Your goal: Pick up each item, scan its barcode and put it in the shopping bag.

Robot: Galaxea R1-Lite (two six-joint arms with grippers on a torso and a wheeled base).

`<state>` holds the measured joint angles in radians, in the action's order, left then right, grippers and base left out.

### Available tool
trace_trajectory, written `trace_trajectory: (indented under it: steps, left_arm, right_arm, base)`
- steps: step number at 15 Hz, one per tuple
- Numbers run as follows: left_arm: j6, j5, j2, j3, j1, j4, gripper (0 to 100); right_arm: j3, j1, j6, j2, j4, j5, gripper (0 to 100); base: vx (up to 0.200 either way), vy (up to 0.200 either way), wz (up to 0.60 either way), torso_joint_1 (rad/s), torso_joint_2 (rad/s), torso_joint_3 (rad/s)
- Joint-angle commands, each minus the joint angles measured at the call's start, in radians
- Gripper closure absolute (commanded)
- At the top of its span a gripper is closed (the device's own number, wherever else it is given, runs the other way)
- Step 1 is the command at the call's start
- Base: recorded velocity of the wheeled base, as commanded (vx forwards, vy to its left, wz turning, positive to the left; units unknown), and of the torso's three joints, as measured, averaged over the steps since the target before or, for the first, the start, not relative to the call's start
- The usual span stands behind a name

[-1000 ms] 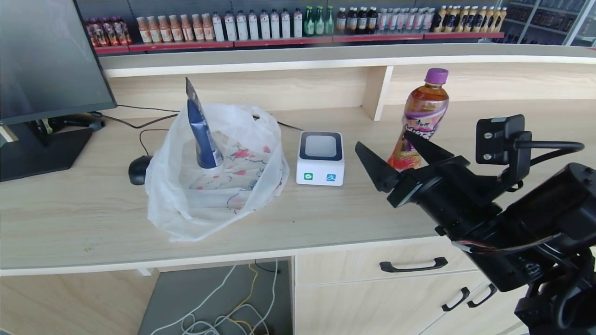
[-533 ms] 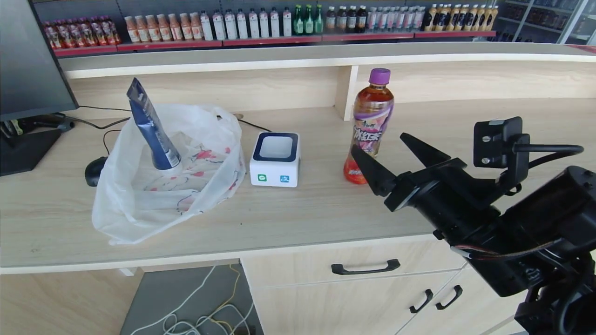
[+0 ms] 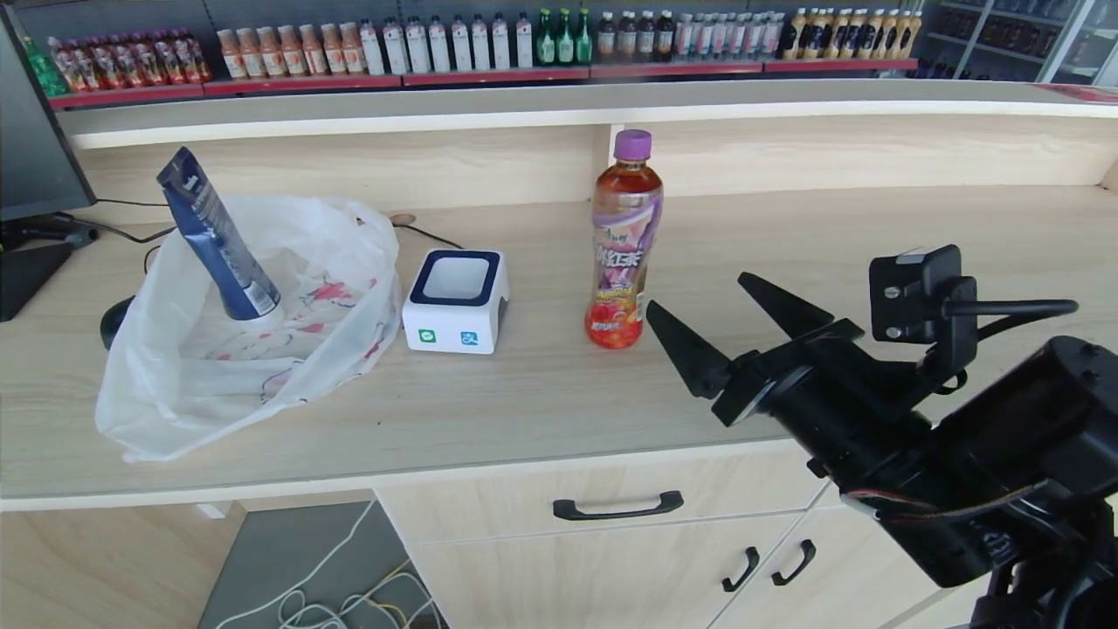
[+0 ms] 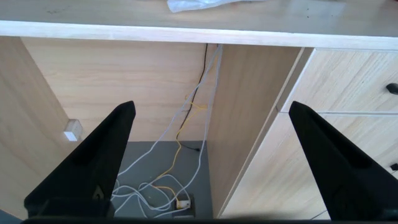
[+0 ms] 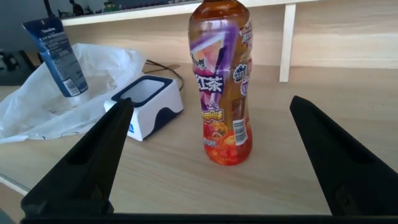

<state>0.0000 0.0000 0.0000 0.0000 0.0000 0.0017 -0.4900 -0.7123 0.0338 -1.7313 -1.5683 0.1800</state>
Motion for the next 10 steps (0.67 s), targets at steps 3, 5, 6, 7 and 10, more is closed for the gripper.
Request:
trace_trajectory:
  steps: [3, 5, 6, 7, 10]
  left_arm:
    - [0.0, 0.0, 0.0, 0.0, 0.002, 0.0, 0]
    - [0.0, 0.0, 0.0, 0.0, 0.002, -0.002, 0]
    - [0.0, 0.0, 0.0, 0.0, 0.002, 0.0, 0]
    - [0.0, 0.0, 0.0, 0.0, 0.002, 0.0, 0]
    - [0.0, 0.0, 0.0, 0.0, 0.002, 0.0, 0]
  right_arm:
    - [0.022, -0.03, 0.005, 0.009, -0.003, 0.032, 0]
    - [-0.039, -0.03, 0.017, -0.014, 0.033, 0.032, 0]
    - [-0.075, -0.03, 0.023, -0.014, 0.09, 0.032, 0]
    - [-0.127, -0.03, 0.023, -0.014, 0.16, 0.033, 0]
    - [-0.277, -0.03, 0.023, -0.031, 0.333, 0.085, 0]
  base:
    - [0.0, 0.0, 0.0, 0.0, 0.0, 0.0]
    - [0.0, 0.0, 0.0, 0.0, 0.0, 0.0]
    - [0.0, 0.0, 0.0, 0.0, 0.0, 0.0]
    - [0.0, 0.0, 0.0, 0.0, 0.0, 0.0]
    - [0.0, 0.0, 0.0, 0.0, 0.0, 0.0]
